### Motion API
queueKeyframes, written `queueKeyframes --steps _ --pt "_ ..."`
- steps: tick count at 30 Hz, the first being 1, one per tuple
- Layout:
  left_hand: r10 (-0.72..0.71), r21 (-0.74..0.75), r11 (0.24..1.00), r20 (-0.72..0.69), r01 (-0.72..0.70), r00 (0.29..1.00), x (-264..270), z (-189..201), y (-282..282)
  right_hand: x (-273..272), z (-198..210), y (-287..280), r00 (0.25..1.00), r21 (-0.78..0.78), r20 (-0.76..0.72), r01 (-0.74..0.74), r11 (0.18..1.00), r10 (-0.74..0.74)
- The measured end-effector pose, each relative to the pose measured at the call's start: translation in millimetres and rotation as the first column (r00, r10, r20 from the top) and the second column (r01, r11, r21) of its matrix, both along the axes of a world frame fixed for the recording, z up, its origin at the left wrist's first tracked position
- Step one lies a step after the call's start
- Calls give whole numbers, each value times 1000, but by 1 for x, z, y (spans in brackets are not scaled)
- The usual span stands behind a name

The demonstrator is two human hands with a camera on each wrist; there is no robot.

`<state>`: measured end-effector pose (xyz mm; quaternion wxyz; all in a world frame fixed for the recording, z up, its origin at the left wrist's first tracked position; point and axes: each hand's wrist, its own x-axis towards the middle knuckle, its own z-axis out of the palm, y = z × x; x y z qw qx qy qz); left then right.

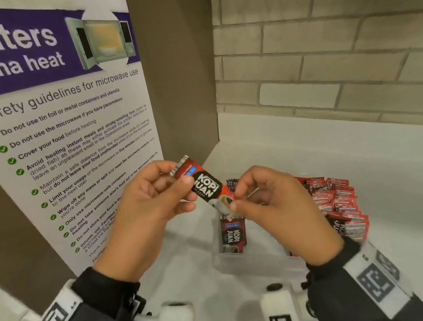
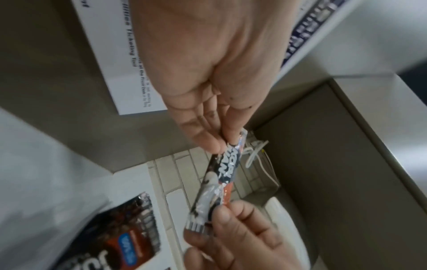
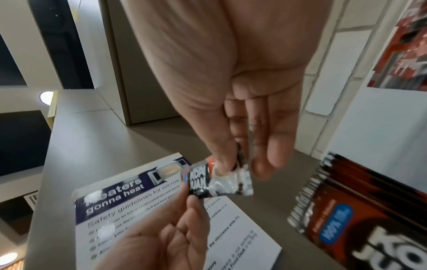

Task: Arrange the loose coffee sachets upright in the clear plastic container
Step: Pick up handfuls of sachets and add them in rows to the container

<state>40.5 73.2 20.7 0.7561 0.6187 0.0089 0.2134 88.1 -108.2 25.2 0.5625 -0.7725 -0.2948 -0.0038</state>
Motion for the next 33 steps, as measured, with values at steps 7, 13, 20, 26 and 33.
queueKeyframes --steps 7,13,20,26,33 --pt "-91 422 903 0 83 996 -3 -1 -15 -7 6 -5 998 36 55 -23 999 21" --pt "-46 461 884 -88 82 995 -7 -21 -11 -6 -22 -12 995 -30 55 89 996 -87" --pt "-3 387 916 -269 111 963 -12 -45 -6 -2 -55 -5 990 -139 1 143 980 -144" --pt "-200 273 902 -420 333 885 -6 -58 -24 2 -63 2 981 -224 48 192 956 -186" --pt "-378 118 877 -430 466 820 11 -71 -30 8 -54 -7 978 -306 -68 167 937 -196"
